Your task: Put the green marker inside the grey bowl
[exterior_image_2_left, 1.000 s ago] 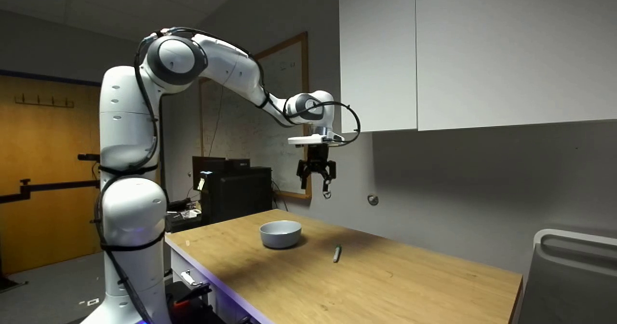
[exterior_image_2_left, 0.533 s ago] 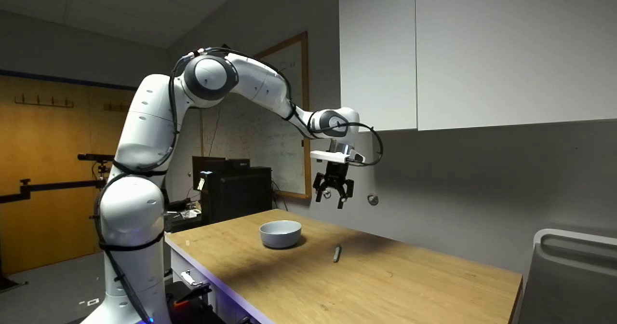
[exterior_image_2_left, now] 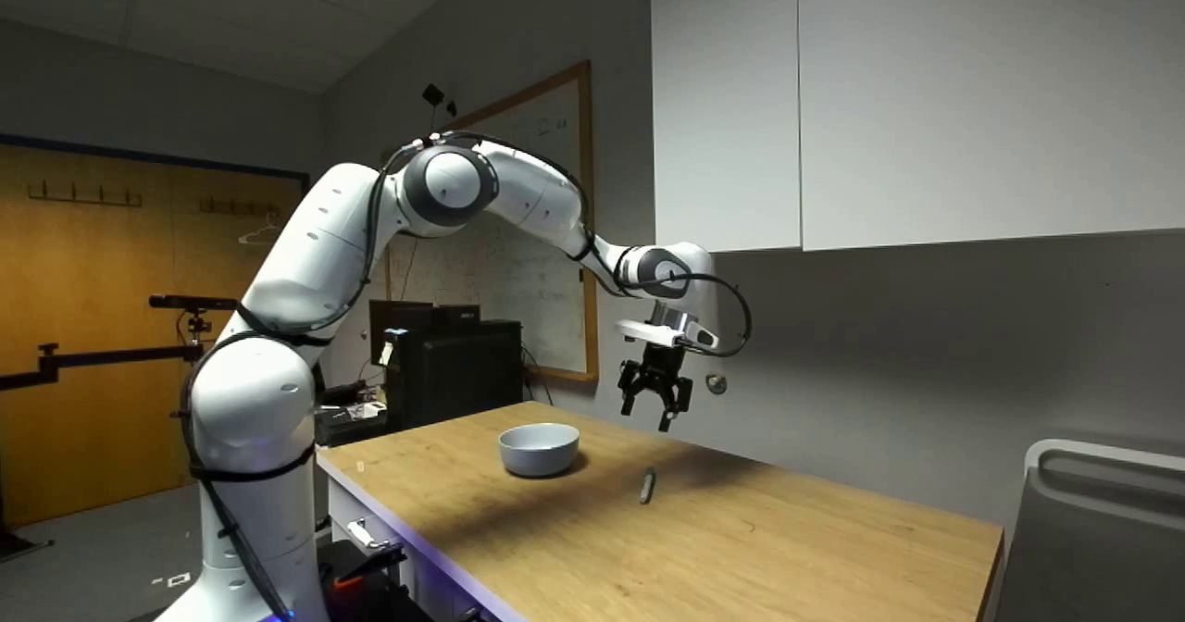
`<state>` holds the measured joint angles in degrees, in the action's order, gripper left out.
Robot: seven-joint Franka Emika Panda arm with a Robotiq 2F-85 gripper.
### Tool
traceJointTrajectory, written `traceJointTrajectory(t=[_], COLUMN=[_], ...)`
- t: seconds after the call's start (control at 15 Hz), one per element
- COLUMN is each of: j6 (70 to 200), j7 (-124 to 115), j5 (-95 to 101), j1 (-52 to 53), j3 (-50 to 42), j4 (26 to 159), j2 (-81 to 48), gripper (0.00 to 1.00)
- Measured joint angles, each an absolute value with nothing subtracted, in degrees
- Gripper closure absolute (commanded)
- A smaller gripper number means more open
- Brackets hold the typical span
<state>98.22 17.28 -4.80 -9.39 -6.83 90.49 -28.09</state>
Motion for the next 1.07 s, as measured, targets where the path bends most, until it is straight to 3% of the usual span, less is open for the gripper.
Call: traceJointTrajectory(t=[0.73, 0.8, 0.93, 1.07], j6=[96.15, 95.94, 95.69, 95.20], j7=[17.34, 17.39, 17.46, 17.53], j5=[0.89, 1.68, 3.19, 4.49], j1=[-8.41, -8.29, -8.20, -8.19], j3=[-4.67, -4.58, -4.39, -4.31], j4=[87.41, 87.37, 87.11, 86.16], j2=[-39.84, -40.59, -41.94, -42.94], gripper=[0.01, 0.26, 0.28, 0.44])
